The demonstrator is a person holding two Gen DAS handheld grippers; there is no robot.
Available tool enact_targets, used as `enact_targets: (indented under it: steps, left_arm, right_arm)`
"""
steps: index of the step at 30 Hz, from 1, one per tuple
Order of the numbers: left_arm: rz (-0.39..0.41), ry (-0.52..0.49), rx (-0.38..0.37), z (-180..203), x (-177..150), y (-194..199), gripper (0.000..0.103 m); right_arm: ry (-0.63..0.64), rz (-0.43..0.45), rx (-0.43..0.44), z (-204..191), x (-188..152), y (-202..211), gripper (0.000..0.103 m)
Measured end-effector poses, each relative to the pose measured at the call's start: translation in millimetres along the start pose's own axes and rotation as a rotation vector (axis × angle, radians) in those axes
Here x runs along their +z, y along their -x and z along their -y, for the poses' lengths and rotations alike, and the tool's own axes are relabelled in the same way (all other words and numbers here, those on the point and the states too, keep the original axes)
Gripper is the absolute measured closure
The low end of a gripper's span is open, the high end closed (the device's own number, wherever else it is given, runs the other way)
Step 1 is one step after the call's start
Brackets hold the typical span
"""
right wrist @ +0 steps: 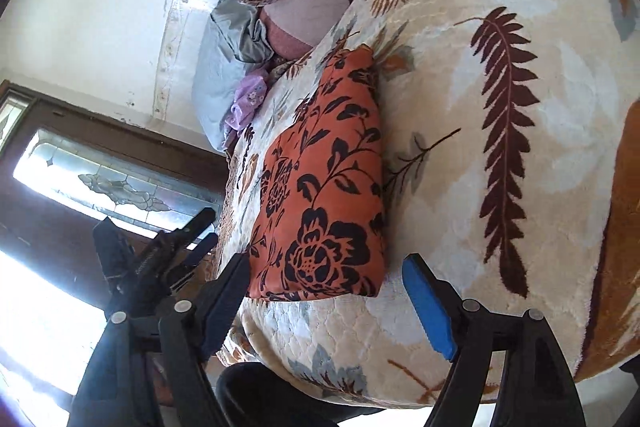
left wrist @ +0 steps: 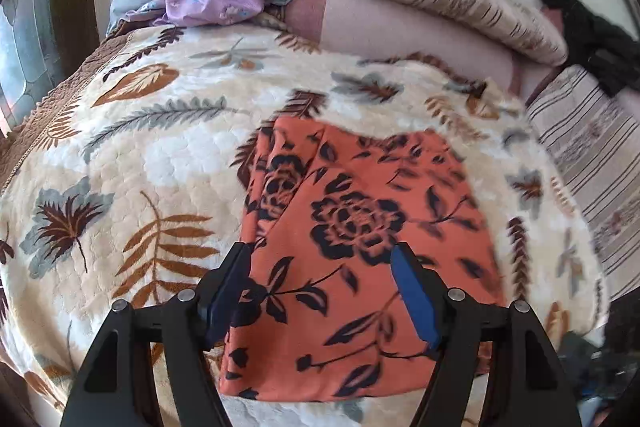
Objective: Fold small clothes
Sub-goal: 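Close the right tool on the edge of the folded shirt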
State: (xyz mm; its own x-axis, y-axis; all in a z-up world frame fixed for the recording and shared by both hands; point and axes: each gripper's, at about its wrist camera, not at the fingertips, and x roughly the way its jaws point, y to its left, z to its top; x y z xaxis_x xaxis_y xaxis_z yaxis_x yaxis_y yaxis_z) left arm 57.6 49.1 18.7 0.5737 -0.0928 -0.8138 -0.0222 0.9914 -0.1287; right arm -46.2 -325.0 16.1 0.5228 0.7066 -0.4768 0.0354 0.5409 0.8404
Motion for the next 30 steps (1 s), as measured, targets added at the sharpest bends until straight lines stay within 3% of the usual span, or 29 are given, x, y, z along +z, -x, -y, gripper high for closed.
enact_targets:
  steps: [2,4,6,13,14,15,16,19,23,24,25,27,30]
  left_arm:
    - [-0.087,0.018,0.039,-12,-16,-31,0.029]
    - [-0.043,0.077,-0.04,-29,-27,-34,0.026]
    - [-0.058,0.117,-0.088,-39,-28,-37,0.026]
    - [-0.047,0.105,-0.114,-43,-29,-38,0.025]
    - [-0.047,0.108,-0.119,-44,-29,-39,0.025]
    - [-0.048,0.11,-0.122,-42,-30,-36,0.025]
    - [-0.049,0.11,-0.125,-42,-30,-37,0.025]
    - [-0.048,0.111,-0.123,-43,-31,-36,0.025]
    - [-0.057,0.116,-0.133,-43,-30,-37,0.025]
    - [-0.057,0.114,-0.131,-42,-30,-37,0.025]
    - [-0.056,0.114,-0.13,-42,-30,-37,0.025]
    - [-0.057,0.116,-0.136,-44,-30,-37,0.025]
    - [-0.056,0.114,-0.135,-44,-30,-37,0.025]
  right_arm:
    - [-0.032,-0.024,-0.002,6,10,-5,0.022]
    - [-0.056,-0.051,-0.005,12,22,-14,0.022]
    - [-0.086,-0.078,-0.009,15,33,-28,0.022]
    - [-0.153,-0.194,-0.047,20,60,-92,0.022]
    - [-0.117,-0.186,-0.072,15,60,-95,0.027]
    - [-0.046,-0.189,-0.106,4,59,-97,0.052]
    - [0.038,-0.191,-0.175,-8,58,-98,0.06]
    - [0.237,-0.15,-0.311,-47,50,-97,0.064]
    - [0.38,-0.136,-0.456,-59,37,-107,0.065]
    - [0.369,-0.138,-0.455,-53,36,-110,0.061]
    - [0.316,-0.13,-0.422,-47,40,-106,0.057]
    - [0.181,-0.125,-0.339,-37,53,-94,0.03]
    - [0.09,-0.065,-0.227,-31,76,-77,0.029]
